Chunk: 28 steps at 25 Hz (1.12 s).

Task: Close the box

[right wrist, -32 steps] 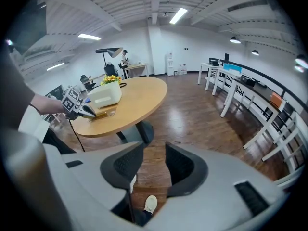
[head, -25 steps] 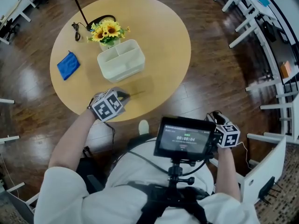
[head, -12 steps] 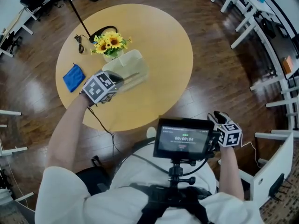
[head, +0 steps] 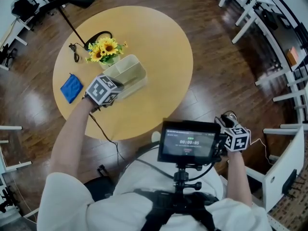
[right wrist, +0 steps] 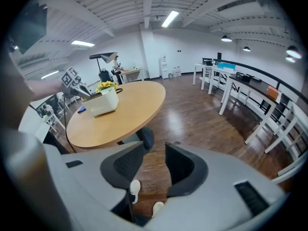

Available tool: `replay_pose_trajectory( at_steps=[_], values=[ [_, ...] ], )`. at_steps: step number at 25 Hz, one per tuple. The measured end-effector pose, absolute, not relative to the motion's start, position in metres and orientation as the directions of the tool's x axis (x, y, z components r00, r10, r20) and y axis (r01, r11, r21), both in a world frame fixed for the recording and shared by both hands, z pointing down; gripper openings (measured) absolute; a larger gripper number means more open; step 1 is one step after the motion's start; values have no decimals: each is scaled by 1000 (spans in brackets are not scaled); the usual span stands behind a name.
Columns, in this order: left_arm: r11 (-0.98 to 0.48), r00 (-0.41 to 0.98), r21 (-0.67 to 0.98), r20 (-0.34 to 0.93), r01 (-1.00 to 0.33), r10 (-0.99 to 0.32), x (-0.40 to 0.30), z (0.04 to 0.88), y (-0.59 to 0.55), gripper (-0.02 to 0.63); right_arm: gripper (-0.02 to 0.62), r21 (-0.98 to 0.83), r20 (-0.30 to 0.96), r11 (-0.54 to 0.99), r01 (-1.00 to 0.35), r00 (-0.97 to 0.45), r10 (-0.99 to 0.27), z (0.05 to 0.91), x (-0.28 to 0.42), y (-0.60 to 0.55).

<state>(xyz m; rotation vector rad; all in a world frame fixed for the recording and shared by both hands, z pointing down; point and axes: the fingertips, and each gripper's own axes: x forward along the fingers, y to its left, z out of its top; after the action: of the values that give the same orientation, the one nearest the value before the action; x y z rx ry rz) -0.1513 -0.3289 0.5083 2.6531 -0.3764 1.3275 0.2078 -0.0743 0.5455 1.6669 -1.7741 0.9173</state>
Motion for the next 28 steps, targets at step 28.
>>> replay_pose_trajectory(
  at_steps=[28],
  values=[
    [-886, 556, -94, 747, -454, -365, -166, 493, -335, 102, 152, -116, 762, 130, -985, -172, -624, 542, 216, -78]
  ],
)
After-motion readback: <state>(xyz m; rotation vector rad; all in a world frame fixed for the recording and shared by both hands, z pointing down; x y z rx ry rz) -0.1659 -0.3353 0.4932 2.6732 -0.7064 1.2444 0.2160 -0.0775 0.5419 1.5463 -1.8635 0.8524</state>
